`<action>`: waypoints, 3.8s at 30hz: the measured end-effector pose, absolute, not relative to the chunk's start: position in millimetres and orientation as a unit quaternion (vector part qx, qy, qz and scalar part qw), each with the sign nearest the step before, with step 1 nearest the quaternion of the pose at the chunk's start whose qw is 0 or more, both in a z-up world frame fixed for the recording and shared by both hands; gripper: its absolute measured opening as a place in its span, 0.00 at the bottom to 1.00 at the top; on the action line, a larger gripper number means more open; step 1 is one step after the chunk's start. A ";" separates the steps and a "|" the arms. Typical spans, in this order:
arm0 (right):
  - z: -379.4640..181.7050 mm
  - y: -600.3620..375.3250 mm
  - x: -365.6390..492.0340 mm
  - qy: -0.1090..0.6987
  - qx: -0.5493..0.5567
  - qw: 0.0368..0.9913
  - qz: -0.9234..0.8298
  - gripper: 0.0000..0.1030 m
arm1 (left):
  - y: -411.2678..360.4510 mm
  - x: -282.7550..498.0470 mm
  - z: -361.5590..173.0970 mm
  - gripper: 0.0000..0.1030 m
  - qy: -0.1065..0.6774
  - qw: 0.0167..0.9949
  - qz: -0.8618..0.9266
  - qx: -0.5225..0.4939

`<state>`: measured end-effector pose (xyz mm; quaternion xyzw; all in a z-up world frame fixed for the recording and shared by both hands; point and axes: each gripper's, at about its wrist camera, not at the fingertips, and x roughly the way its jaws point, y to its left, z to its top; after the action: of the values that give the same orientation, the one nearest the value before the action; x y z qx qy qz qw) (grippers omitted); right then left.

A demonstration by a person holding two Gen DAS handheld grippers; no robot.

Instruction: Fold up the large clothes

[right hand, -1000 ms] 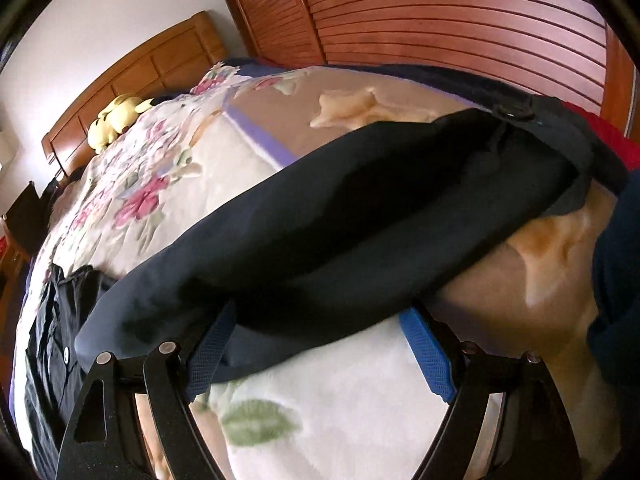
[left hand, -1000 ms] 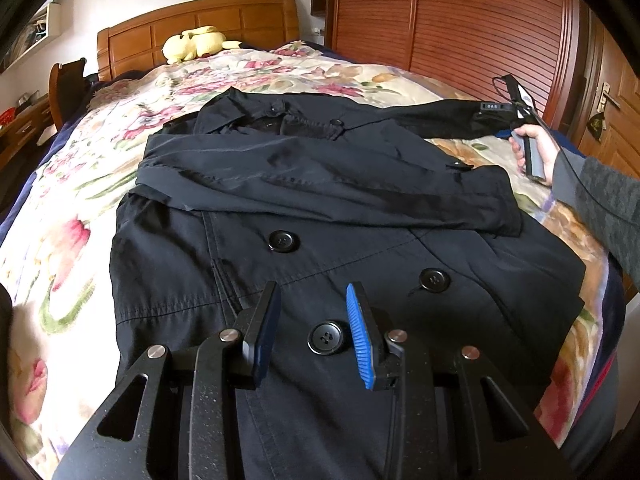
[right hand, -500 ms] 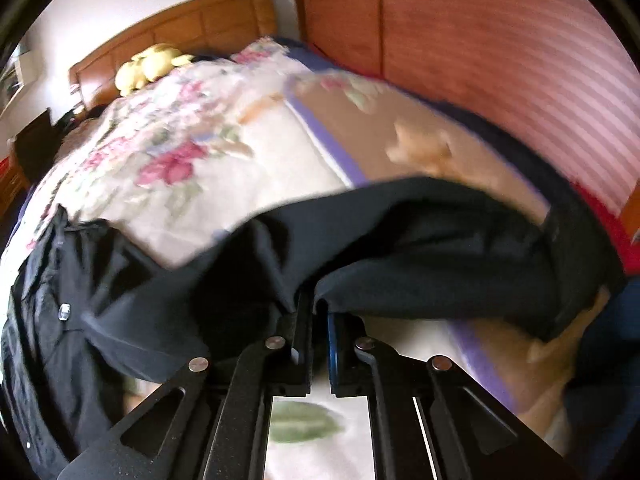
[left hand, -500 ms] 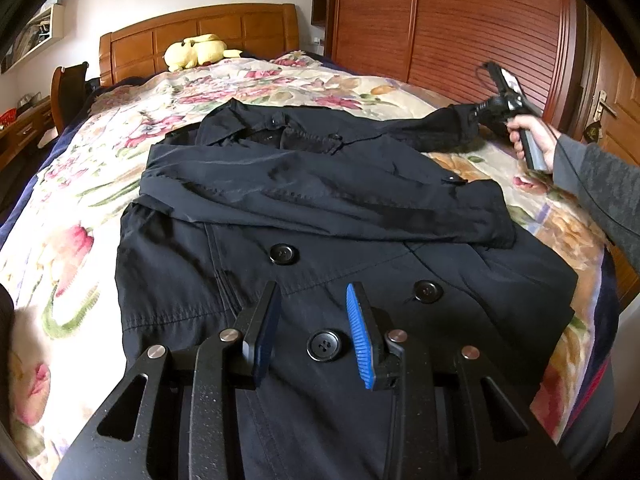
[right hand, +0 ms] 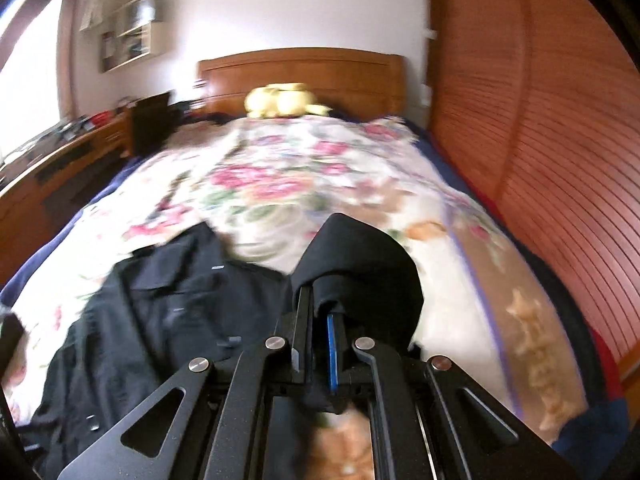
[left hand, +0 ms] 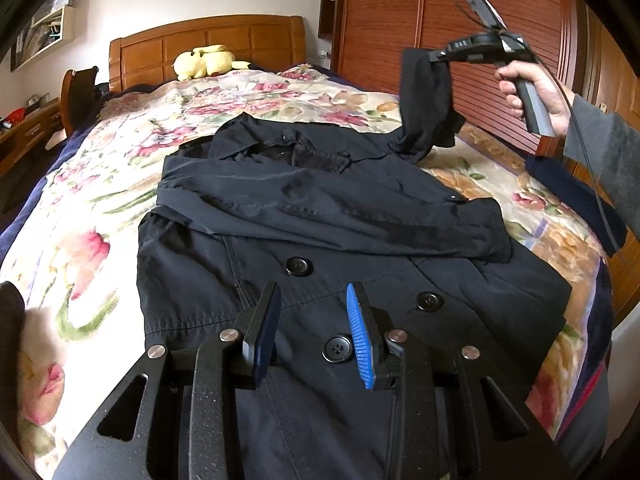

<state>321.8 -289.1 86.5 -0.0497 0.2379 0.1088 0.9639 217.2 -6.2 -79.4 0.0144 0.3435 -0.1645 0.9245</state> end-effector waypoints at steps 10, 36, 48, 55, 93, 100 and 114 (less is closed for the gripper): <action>31.1 -213.2 279.3 0.272 -0.096 0.937 0.196 0.06 | 3.6 214.5 -72.1 0.34 0.332 0.930 -0.159 0.000; -23.2 -247.4 275.9 0.341 -0.088 0.927 0.128 0.77 | 0.2 217.2 -76.9 0.34 0.338 0.929 -0.153 0.008; -78.9 -270.1 371.2 0.411 0.038 0.908 0.067 0.77 | 1.8 218.8 -79.2 0.34 0.341 0.928 -0.152 0.010; -83.5 -252.3 380.3 0.408 -0.011 0.909 0.088 0.21 | 1.8 217.4 -76.4 0.34 0.338 0.928 -0.155 0.011; 10.5 -134.1 171.9 0.312 -0.119 0.904 0.268 0.68 | 54.7 204.0 -85.8 0.34 0.349 0.933 -0.088 0.007; -22.8 -153.4 180.9 0.323 -0.130 0.913 0.214 0.68 | 39.4 210.5 -86.8 0.34 0.354 0.928 -0.119 0.000; -130.6 -187.9 231.6 0.367 -0.076 0.917 0.136 0.69 | 5.5 217.5 -116.2 0.34 0.413 0.897 -0.158 0.015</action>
<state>231.6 -187.9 -130.6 -0.0759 0.3671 0.1357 0.9171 217.5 5.5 -116.2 0.0149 0.4130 -0.1585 0.8967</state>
